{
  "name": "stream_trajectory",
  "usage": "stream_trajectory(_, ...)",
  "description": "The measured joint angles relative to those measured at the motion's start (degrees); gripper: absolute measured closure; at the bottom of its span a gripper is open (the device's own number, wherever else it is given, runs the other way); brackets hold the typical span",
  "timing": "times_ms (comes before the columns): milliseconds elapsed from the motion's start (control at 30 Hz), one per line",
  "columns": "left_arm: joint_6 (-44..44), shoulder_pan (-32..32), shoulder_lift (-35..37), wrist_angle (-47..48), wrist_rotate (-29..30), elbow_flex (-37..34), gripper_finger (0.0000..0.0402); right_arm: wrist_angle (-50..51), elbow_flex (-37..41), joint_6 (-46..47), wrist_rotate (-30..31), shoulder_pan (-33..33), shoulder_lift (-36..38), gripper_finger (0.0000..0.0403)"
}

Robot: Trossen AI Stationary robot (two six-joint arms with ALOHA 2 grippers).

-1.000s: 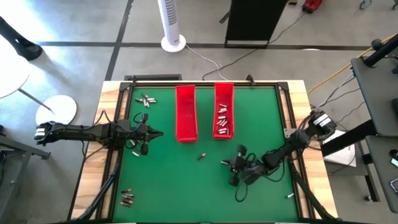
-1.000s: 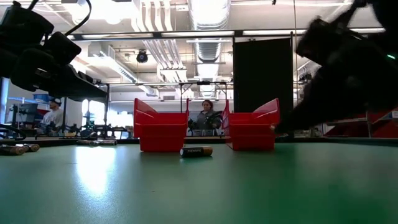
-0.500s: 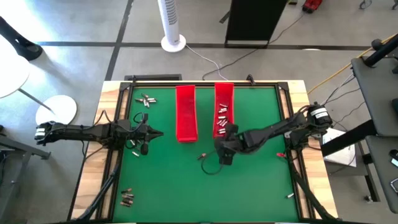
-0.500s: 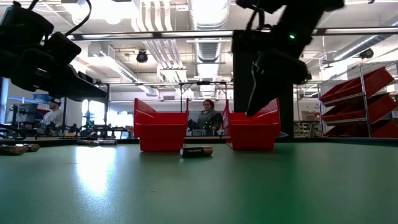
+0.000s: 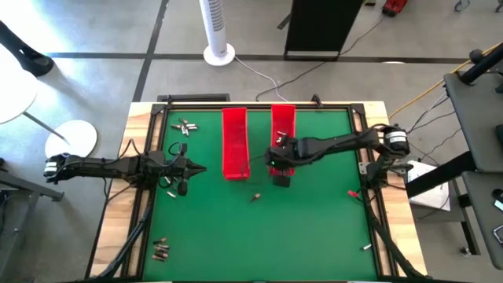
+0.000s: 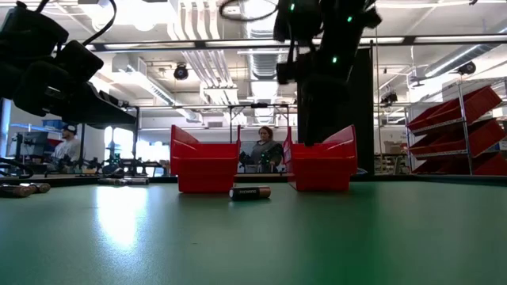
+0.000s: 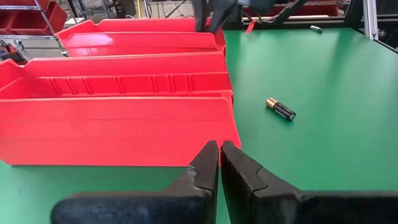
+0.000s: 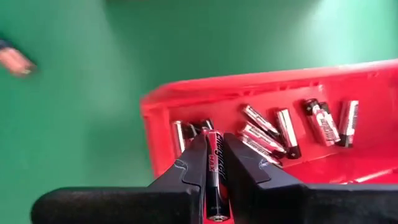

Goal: Sort batteries
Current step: Put the silver battery into the right red bin

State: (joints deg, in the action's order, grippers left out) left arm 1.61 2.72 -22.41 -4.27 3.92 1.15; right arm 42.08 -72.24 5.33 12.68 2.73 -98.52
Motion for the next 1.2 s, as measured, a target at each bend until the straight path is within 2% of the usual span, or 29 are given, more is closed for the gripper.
stream_trajectory(100,0.0,0.0,0.0,0.0,0.0,0.0,0.0402,-0.06,-0.05,-2.3,-2.63,3.18,-2.64,0.0373)
stream_trajectory(367,0.0,0.0,0.0,0.0,0.0,0.02,0.0402,-0.42,-2.92,-9.32,-2.71,8.18,-8.55,0.0373)
stream_trajectory(767,0.0,0.0,0.0,0.02,-0.01,0.02,0.0402,-1.53,-3.03,-14.33,-2.59,11.19,-11.0,0.0366)
stream_trajectory(933,0.0,0.0,0.0,0.02,0.0,0.01,0.0402,-2.74,-2.92,-14.33,-2.32,11.23,-11.28,0.0345)
stream_trajectory(1200,0.0,0.0,0.0,0.02,-0.02,0.01,0.0402,-1.59,-3.82,-13.66,-2.23,10.9,-9.82,0.0286)
